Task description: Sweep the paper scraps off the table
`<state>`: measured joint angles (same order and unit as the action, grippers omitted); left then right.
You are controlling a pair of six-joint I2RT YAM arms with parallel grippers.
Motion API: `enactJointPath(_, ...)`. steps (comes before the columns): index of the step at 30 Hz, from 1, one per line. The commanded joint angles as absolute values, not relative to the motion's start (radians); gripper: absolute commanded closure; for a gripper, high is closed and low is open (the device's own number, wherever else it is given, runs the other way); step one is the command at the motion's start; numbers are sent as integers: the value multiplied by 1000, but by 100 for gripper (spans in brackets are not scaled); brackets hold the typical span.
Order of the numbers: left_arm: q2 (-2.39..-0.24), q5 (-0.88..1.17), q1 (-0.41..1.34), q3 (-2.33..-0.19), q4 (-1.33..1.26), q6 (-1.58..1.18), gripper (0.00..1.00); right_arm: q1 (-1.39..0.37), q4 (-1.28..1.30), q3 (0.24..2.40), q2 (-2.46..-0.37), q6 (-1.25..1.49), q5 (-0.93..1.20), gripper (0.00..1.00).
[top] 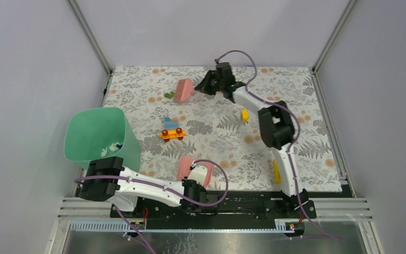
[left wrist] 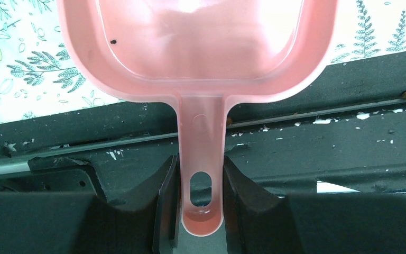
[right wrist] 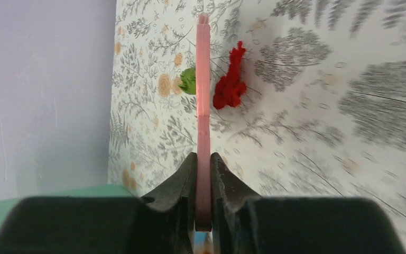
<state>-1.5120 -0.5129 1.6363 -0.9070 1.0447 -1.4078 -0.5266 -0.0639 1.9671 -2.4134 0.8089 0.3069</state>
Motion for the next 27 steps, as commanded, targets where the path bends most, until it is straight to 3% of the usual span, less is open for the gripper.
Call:
enactJointPath(1,-1451,-575,1651,-897,1053,-1440,100,-492,-60,1792,-2155,629,420,100)
enactJointPath(7,-1434,-591,1667,-897,1069,-1449,100,-469,-28,1682,-1971,544,472,100)
enactJointPath(11,-1443,-571,1671,-934,1177,-1510,100,-463,-10,1743,-1965,451,419,100)
enactJointPath(15,-1449,-552,1683,-964,1259,-1554,100,-458,-27,1877,-2071,460,428,100)
enactJointPath(22,-1461,-537,1683,-952,1301,-1640,100,-446,-152,2068,-2356,732,604,100)
enactJointPath(27,-1478,-556,1683,-948,1304,-1674,100,-445,-260,2165,-2530,944,597,100)
